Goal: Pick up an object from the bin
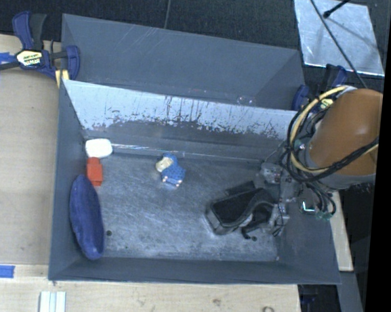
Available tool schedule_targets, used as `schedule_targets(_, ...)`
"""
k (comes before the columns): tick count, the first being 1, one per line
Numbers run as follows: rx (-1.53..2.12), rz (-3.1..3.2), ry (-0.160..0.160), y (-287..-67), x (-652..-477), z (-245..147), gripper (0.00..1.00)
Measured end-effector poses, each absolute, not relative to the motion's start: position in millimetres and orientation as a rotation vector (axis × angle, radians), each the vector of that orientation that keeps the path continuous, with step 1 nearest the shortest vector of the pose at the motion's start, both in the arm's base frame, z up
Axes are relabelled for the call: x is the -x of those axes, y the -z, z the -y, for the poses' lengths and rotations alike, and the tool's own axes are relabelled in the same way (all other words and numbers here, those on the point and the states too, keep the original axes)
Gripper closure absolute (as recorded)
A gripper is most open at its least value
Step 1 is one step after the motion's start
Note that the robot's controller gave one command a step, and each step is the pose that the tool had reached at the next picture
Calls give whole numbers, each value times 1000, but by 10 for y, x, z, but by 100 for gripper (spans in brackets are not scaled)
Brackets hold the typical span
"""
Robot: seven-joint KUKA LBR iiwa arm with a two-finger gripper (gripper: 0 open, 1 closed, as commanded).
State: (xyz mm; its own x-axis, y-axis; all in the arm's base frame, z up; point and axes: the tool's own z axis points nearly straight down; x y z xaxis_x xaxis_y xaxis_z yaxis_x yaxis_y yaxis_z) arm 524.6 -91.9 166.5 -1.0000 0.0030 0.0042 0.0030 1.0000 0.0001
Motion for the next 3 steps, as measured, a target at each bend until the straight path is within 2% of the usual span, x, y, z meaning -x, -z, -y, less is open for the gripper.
schedule_targets(1, 45, 3139, 1, -662, -5273, 636, 0)
schedule_targets(2, 43, 3145, -1, -708, -5292, 646, 100)
schedule_targets(3, -109, 3145, -3, -2527, -5262, 816, 100)
